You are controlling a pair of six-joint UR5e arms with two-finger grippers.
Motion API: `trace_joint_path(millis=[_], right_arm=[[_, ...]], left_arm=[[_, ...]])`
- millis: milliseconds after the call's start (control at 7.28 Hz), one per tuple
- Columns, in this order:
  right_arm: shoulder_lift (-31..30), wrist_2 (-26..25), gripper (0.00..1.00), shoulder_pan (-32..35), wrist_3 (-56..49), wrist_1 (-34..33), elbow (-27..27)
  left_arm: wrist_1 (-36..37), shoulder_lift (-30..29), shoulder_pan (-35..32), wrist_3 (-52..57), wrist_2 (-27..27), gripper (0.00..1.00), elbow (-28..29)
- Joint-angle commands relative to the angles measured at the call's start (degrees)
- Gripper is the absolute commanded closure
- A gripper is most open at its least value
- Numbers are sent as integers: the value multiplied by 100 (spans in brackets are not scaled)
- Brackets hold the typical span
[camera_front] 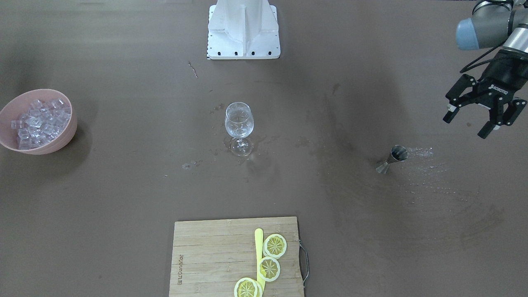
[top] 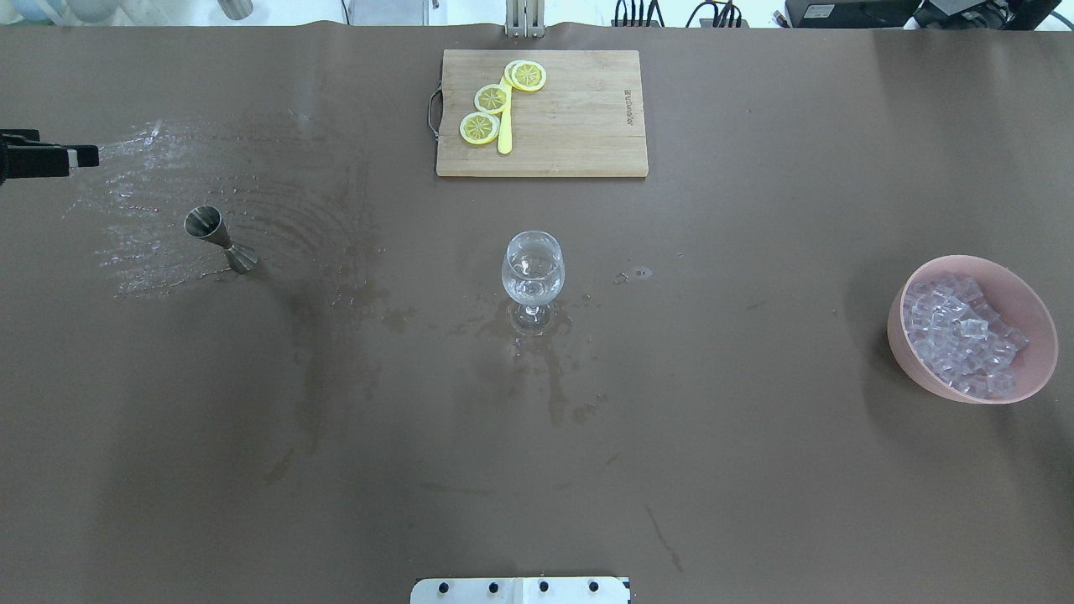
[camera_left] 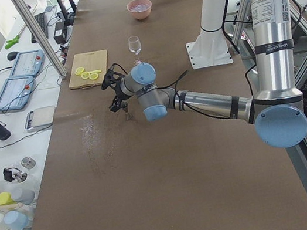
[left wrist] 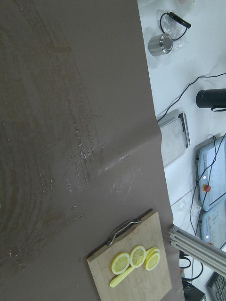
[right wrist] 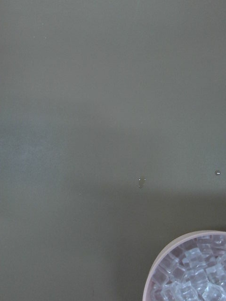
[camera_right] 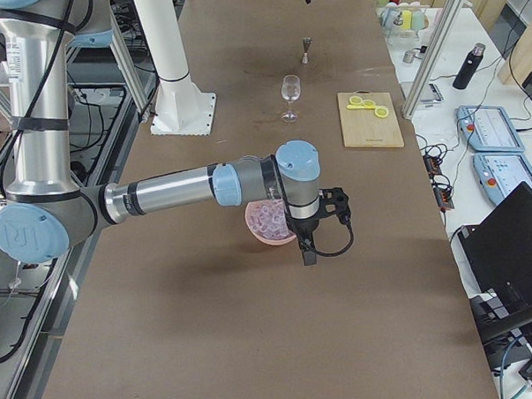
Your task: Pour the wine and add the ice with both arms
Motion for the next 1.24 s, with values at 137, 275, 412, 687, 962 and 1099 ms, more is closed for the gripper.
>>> trace_joint_path(millis=[137,275,412,687,962,1099], right_arm=[[-9,9,0,0,0,0,6],[-9,9,0,0,9,0,15],[-9,0,0,0,9,0,15],[-9,0,0,0,9,0,6],[-18,0,0,0,9,0,6],[-9,0,0,0,9,0,15]], left_arm=[[-344,405,1287,-402,2107,2,-316],[-467,545,1614,-428,2690,2,-307],[-616,694,1965,-455,3340,2,-298],[-644,731,2825,-733,4674,2,-202],[-662,521,3443,-858,5724,2,113],[-662,320,3549,-955,6041,2,419]])
